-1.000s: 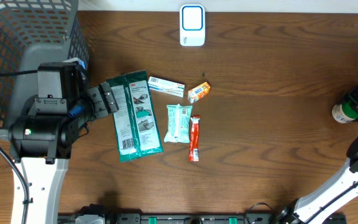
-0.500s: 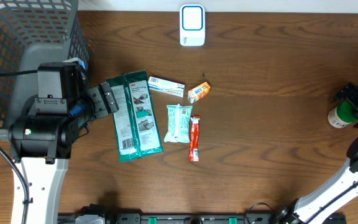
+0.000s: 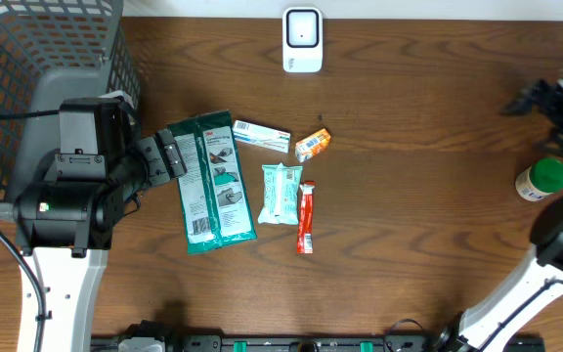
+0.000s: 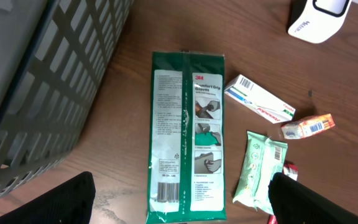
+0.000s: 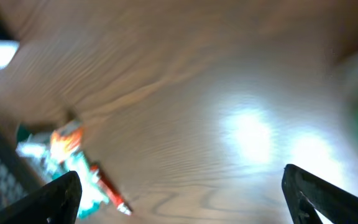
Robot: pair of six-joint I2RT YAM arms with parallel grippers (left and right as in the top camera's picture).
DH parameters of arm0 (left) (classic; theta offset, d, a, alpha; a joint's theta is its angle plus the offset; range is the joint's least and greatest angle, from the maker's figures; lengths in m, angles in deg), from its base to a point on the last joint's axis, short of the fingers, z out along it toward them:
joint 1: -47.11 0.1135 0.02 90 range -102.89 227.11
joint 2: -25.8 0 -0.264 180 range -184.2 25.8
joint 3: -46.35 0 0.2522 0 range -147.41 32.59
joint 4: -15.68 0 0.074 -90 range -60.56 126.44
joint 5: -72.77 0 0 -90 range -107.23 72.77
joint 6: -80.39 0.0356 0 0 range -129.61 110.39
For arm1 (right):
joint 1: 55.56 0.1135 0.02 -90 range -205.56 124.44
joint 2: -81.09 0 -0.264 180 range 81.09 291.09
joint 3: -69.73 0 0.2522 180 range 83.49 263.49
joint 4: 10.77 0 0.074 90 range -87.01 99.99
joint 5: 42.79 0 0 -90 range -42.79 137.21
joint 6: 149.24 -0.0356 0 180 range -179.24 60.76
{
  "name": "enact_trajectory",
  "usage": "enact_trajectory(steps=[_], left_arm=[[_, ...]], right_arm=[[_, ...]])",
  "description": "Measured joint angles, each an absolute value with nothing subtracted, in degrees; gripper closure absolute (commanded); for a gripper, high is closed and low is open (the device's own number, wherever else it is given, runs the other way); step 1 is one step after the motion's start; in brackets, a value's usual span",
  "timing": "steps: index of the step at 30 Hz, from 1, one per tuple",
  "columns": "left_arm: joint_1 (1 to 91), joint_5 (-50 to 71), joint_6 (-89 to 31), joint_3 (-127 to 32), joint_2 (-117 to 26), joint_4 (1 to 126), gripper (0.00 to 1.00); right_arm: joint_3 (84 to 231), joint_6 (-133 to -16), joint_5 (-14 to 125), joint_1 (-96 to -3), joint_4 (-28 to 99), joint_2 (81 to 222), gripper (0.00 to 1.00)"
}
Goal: Scan the item barcode
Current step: 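Reach the right gripper to the orange tissue pack and grasp it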
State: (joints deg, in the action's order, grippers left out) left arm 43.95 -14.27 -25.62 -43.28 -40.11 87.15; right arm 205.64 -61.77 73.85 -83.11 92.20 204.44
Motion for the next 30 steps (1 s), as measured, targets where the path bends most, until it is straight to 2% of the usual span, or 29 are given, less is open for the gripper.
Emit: enact_trajectory(steps=[2,4,11,17,25,30], left_arm=[[44.0,-14.2,-25.6,-43.3,-40.1,87.2,0.10],[44.0,-14.2,-25.6,-43.3,-40.1,87.2,0.10],[44.0,-14.3,-25.6,-43.3,-40.1,87.2,0.10],[44.0,-14.3,-25.6,-43.3,-40.1,87.2,0.10],[44.0,-14.2,-25.6,-43.3,-40.1,87.2,0.10],[44.0,-14.3,-25.6,-43.3,-40.1,87.2,0.10]], right_arm=[[205.6,-60.6,75.8,-78.6,91.9,204.4,0.23],[205.6,-59.9,76.7,-73.6,91.1,204.4,0.27],[203.8,-63.0,77.8,-52.9,83.0,204.4,0.12],[196.1,-81.2,69.5,-37.7,69.4,204.4,0.19],[185.6,-99.4,60.2,-31.4,54.8,204.4,0.28],[181.0,-104.5,57.7,-31.2,49.9,204.4,0.42]])
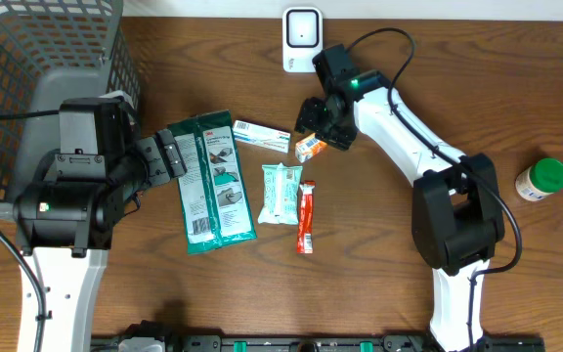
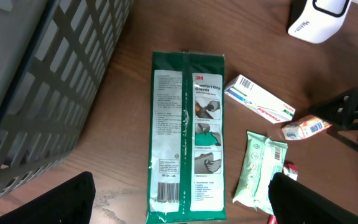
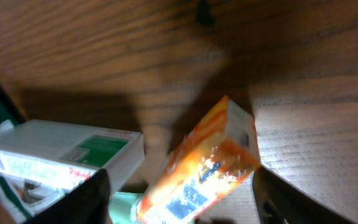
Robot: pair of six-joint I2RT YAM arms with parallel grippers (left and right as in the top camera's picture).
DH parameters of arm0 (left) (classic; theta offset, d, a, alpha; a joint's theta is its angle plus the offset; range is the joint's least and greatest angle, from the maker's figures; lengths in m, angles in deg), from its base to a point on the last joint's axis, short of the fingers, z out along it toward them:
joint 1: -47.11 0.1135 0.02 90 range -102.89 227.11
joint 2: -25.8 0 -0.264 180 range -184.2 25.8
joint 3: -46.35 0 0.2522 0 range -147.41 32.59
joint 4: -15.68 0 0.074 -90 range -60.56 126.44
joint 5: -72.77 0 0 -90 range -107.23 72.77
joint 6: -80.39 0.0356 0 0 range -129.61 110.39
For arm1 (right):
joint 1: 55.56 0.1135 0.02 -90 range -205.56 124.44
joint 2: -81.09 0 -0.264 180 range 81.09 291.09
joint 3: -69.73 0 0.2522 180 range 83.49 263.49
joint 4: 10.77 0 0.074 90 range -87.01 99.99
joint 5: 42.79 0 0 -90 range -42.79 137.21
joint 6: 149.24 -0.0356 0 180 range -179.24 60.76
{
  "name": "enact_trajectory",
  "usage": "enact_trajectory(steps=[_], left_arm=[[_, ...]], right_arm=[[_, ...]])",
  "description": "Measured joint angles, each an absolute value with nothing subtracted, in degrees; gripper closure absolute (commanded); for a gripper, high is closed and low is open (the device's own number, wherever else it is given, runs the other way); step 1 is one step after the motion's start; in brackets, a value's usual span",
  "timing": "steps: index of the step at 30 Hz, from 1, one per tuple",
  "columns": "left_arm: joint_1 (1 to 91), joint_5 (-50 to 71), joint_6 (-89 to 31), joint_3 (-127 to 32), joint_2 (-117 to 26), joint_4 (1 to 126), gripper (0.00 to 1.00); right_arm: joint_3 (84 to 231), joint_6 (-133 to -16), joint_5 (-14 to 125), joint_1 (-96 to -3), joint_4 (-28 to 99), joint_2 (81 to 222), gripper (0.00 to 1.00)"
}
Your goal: Scan the item barcode
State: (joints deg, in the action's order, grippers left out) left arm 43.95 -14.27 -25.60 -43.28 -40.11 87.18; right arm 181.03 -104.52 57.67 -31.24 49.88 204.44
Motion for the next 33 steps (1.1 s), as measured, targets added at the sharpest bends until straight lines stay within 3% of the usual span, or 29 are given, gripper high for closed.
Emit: enact_trajectory(steps=[3,5,7,8,17,21,25,27,28,29,31,33], left_arm=[[44.0,-14.3,-25.6,-43.3,-40.1,87.1,0.10],[44.0,-14.3,-25.6,-43.3,-40.1,87.2,0.10],[44.0,-14.3,-25.6,-43.3,-40.1,87.2,0.10],[44.0,-14.3,-25.6,-43.3,-40.1,87.2,0.10],[44.0,-14.3,-25.6,-43.3,-40.1,87.2,0.10],[44.0,-14.3,-25.6,-43.3,-40.1,87.2,0.10],[44.0,-14.3,-25.6,-43.3,-40.1,87.2,0.10],[44.0,-14.2,-25.6,-43.3,-40.1,87.2,0.10],[44.0,-14.3,-25.6,-43.3,-40.1,87.2,0.10],[44.0,-14.2,-25.6,-43.3,-40.1,87.2,0.10],[44.0,-14.3,-25.6,-43.3,-40.1,87.2,0.10],[44.0,-14.3,-25.6,-43.3,-40.1,87.2,0.10]], right_arm=[[177.3,-106.8,57.3,-31.2,45.0,204.4,0.53],[175.2,-107.9,57.0,-31.2,43.4,204.4,0.65],[174.4,-108.1,56.8,-31.2,43.1,204.4,0.91],[174.4,-106.9,56.7,-31.3,43.0,204.4,0.95],[174.3,-92.4,54.6,-37.7,60.0,196.3,0.83],[174.6,-85.1,49.1,-42.3,69.6,192.8,0.90],[171.2,-80.5,40.5,-45.1,71.4,192.8,0.83],[167.7,-79.3,37.5,-45.2,67.7,192.8,0.73],[165.6,-78.7,36.7,-45.2,65.3,192.9,0.61],[163.6,-78.3,36.2,-45.2,61.4,192.9,0.32],[162.0,-77.9,36.2,-45.2,59.0,193.1,0.21],[160.7,-77.2,37.6,-45.2,56.7,193.1,0.20]])
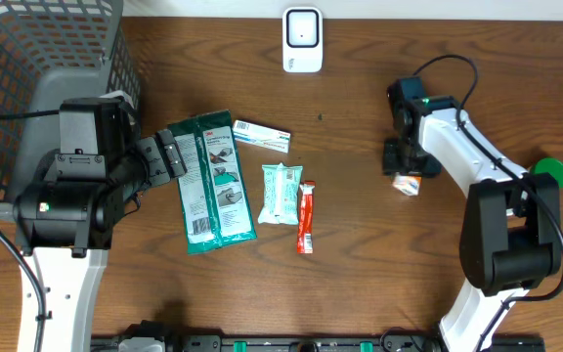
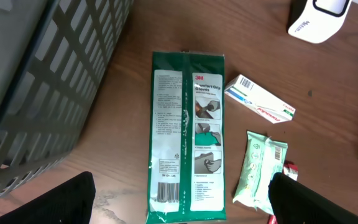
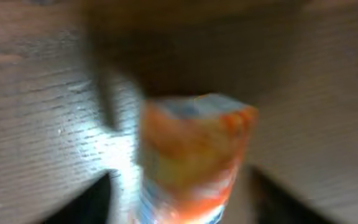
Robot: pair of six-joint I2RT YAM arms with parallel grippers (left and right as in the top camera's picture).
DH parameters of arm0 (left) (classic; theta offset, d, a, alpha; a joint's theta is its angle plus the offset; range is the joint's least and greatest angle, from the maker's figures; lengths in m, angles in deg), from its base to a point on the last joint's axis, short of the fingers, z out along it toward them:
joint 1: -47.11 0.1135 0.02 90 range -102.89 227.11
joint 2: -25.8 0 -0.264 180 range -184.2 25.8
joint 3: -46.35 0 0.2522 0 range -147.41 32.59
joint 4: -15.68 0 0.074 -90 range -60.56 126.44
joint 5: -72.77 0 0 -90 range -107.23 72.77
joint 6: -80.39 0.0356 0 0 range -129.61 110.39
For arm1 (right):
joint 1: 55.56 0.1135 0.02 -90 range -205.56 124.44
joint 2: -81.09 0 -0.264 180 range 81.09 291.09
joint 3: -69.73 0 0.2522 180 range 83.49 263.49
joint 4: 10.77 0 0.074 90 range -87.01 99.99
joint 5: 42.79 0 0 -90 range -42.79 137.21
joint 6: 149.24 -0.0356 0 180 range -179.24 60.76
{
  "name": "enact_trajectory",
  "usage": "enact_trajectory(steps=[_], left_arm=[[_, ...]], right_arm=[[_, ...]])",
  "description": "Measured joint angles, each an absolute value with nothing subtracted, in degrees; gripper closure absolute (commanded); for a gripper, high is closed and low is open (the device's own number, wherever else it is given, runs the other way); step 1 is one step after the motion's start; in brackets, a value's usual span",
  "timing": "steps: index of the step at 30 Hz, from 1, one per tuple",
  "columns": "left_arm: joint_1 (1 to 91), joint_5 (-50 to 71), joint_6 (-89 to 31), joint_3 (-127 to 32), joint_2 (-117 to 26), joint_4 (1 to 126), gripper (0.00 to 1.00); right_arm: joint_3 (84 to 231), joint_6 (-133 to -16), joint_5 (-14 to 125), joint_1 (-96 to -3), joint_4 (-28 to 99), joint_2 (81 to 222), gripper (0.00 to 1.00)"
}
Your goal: Scan the item barcode
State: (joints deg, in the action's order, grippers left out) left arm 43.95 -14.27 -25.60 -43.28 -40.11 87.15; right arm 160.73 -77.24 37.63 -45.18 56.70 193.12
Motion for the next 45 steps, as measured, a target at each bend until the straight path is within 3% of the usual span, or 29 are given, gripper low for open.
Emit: enact_trajectory(steps=[6,9,10,14,15,16,17,19,24,34,39,45], left_arm=[[44.0,-14.3,-25.6,-43.3,-40.1,87.2,0.10],[44.0,-14.3,-25.6,-43.3,-40.1,87.2,0.10],[44.0,-14.3,-25.6,-43.3,-40.1,87.2,0.10],[44.0,-14.3,-25.6,-43.3,-40.1,87.2,0.10],[44.0,-14.3,-25.6,-43.3,-40.1,87.2,0.10],[44.0,-14.3,-25.6,-43.3,-40.1,87.2,0.10],[44.0,-14.3,-25.6,-43.3,-40.1,87.2,0.10],[44.0,-14.3,-25.6,-43.3,-40.1,87.2,0.10],[44.0,-14.3,-25.6,-43.3,-40.1,87.2,0.10],[44.0,-14.3,-25.6,-43.3,-40.1,87.1,0.10],[44.0,-14.3,-25.6,-43.3,-40.1,87.2,0.10],[44.0,-14.3,-25.6,-43.3,-40.1,87.2,0.10]], right_arm=[[160.9,-75.4,43.1,-45.1,57.4,193.1,0.18],[163.1,-73.9,44.2,-45.2,62.8,193.1,0.11],[164.3,-73.6,44.4,-45.5,65.0,193.0,0.01],[167.2,-73.0,46.4,-49.3,67.1,190.3,0.01],[167.4,-73.0,47.1,-51.5,67.5,188.8,0.04],[167.6,-73.0,47.8,-52.9,67.8,188.2,0.16],[167.8,-72.7,50.2,-56.5,68.1,187.3,0.39],[167.5,-72.0,54.0,-61.3,67.3,187.2,0.67],[161.1,-69.2,63.1,-68.0,59.5,187.2,0.56],[148.6,-67.5,71.1,-66.4,44.8,187.2,0.52],[147.5,-67.5,72.0,-65.3,42.6,187.2,0.56],[143.2,-68.3,72.1,-64.6,35.3,187.2,0.71]])
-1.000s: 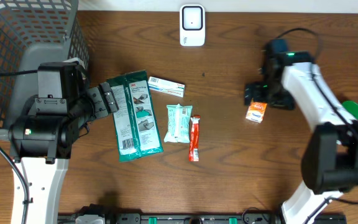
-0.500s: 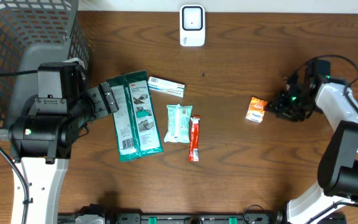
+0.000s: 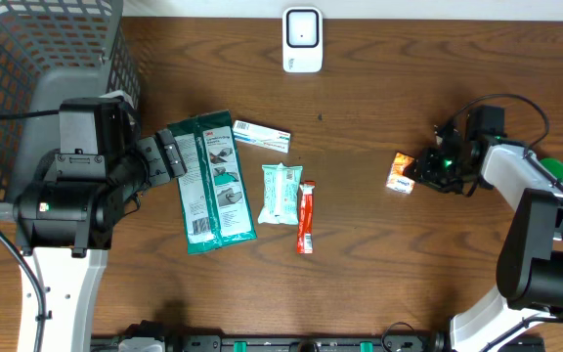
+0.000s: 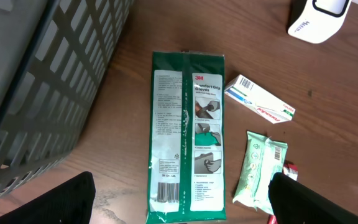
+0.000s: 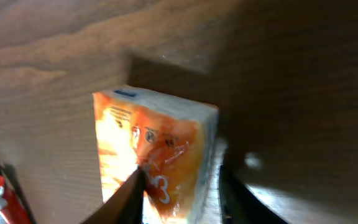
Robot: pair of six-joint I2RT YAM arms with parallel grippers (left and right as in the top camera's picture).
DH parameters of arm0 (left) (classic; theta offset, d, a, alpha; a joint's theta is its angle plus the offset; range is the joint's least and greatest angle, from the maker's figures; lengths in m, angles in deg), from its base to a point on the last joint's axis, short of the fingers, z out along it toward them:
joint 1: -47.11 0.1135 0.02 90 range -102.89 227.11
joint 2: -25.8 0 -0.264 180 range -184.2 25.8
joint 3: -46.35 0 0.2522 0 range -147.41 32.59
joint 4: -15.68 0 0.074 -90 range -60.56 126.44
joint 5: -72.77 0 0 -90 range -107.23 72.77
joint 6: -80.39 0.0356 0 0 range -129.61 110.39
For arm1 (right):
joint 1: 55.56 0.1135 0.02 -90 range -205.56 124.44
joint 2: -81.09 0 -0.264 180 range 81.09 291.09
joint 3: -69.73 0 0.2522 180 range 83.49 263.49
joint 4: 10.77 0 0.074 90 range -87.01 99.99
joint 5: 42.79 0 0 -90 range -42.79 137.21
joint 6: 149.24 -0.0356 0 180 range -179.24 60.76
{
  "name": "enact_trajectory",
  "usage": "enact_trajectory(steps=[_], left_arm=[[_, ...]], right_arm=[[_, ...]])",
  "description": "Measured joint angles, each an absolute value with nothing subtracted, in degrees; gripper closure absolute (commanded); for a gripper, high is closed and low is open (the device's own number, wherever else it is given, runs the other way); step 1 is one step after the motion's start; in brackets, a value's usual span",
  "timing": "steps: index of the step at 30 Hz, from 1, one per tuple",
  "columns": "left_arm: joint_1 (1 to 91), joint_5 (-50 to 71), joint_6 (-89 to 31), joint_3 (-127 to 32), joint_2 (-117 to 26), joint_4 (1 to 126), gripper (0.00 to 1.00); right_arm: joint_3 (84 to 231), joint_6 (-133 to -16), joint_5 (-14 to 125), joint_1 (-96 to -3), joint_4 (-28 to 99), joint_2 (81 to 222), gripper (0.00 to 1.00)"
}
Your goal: Scan the item barcode
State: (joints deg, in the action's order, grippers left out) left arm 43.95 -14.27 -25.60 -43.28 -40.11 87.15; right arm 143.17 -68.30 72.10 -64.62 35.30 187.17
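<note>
The small orange box (image 3: 400, 173) lies right of the table's middle. My right gripper (image 3: 426, 168) reaches it from the right, low over the wood. In the right wrist view the orange box (image 5: 157, 146) fills the gap and the gripper (image 5: 180, 194) is shut on its near end. The white scanner (image 3: 302, 40) stands at the far edge, also seen as a white scanner (image 4: 321, 17) in the left wrist view. My left gripper (image 3: 169, 156) is open, hovering over the green glove pack (image 4: 188, 134).
A grey mesh basket (image 3: 27, 59) fills the far left corner. Around the middle lie a white box (image 3: 262, 134), a pale green wipes pack (image 3: 281, 193) and a red stick pack (image 3: 305, 217). A green-capped bottle (image 3: 552, 168) stands behind the right arm.
The right gripper stood over the orange box; now it lies to the box's right with its jaws narrower on it. The box sits slightly farther back. The left arm is unchanged.
At first the orange box lay by the white box in the middle, with the right gripper far right near the bottle. Then the open right gripper straddled the box there. Later the box was right of centre under the gripper, where the gripper now grips it.
</note>
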Motion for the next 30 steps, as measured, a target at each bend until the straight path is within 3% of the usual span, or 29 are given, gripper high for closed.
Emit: enact_trajectory(steps=[1,3,4,5,11,12,18,23,30], left_arm=[[44.0,-14.3,-25.6,-43.3,-40.1,87.2,0.10],[44.0,-14.3,-25.6,-43.3,-40.1,87.2,0.10],[44.0,-14.3,-25.6,-43.3,-40.1,87.2,0.10],[44.0,-14.3,-25.6,-43.3,-40.1,87.2,0.10],[44.0,-14.3,-25.6,-43.3,-40.1,87.2,0.10],[44.0,-14.3,-25.6,-43.3,-40.1,87.2,0.10],[44.0,-14.3,-25.6,-43.3,-40.1,87.2,0.10],[44.0,-14.3,-25.6,-43.3,-40.1,87.1,0.10],[44.0,-14.4,-25.6,-43.3,-40.1,87.1,0.10]], right_arm=[[142.8,-68.7,72.1,-64.4,34.5,187.1,0.73],[142.3,-69.1,72.0,-64.2,34.0,186.7,0.85],[142.3,-69.3,72.3,-64.2,33.8,186.6,0.97],[142.2,-69.6,72.5,-64.2,33.7,186.5,0.99],[144.6,-69.9,71.4,-64.0,39.8,185.9,0.95],[145.3,-69.9,71.1,-64.0,41.1,185.6,0.99],[153.4,-68.3,67.5,-62.5,52.4,175.1,0.99],[171.2,-67.7,59.2,-55.3,68.0,173.6,0.99],[198.9,-67.7,49.8,-44.0,80.1,176.9,0.99]])
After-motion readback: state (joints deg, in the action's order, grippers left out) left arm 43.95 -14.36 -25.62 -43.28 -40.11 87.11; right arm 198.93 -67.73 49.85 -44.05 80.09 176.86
